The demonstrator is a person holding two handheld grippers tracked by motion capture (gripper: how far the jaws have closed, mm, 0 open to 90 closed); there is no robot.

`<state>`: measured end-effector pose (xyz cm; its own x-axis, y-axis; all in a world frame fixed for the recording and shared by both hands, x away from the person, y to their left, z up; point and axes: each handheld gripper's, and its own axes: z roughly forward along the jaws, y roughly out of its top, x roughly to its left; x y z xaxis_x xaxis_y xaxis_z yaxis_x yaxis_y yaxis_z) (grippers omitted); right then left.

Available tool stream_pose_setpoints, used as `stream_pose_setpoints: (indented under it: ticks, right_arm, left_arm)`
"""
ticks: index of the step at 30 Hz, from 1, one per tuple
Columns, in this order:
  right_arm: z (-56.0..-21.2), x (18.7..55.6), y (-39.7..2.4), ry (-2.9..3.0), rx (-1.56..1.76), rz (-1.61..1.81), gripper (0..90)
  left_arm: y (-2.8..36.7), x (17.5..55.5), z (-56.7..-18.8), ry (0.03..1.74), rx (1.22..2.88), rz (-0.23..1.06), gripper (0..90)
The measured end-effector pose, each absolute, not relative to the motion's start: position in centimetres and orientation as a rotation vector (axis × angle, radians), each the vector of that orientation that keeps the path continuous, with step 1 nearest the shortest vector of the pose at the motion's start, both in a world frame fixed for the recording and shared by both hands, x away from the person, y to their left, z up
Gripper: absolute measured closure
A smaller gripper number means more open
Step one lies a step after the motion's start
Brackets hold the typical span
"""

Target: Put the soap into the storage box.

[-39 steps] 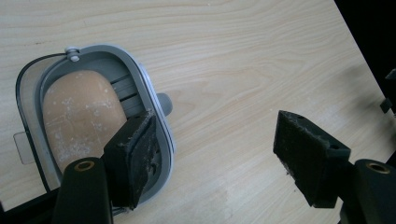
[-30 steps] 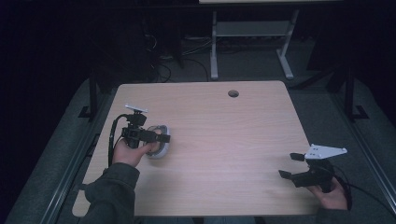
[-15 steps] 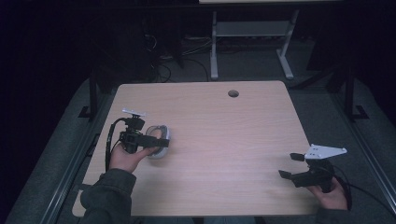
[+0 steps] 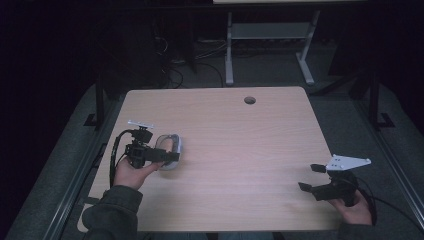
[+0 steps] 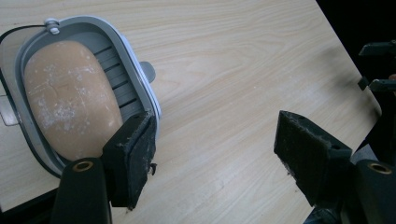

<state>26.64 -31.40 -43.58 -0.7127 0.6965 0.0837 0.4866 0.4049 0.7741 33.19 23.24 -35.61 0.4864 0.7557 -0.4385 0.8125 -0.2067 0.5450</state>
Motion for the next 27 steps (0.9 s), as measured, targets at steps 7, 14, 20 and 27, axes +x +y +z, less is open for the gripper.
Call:
stream_pose_setpoints:
  ticks: [7, 14, 20, 27]
  right_arm:
    - [-43.6, 26.7, -31.4, 2.416, 1.036, 1.189, 15.8]
    - [-43.6, 26.7, -31.3, 2.418, 1.038, 1.184, 15.8]
    - [-43.6, 26.7, -31.2, 2.42, 1.04, 1.181, 15.8]
    - [-43.7, 26.7, -31.2, 2.425, 1.036, 1.173, 15.8]
  left_arm:
    - [23.7, 32.7, -35.8, 1.286, 1.978, -0.099, 28.7]
    - [24.1, 32.3, -36.3, 1.278, 1.984, -0.113, 28.7]
    - [24.4, 32.0, -36.8, 1.27, 1.984, -0.125, 28.4]
    - [24.8, 31.5, -37.2, 1.266, 1.968, -0.13, 28.3]
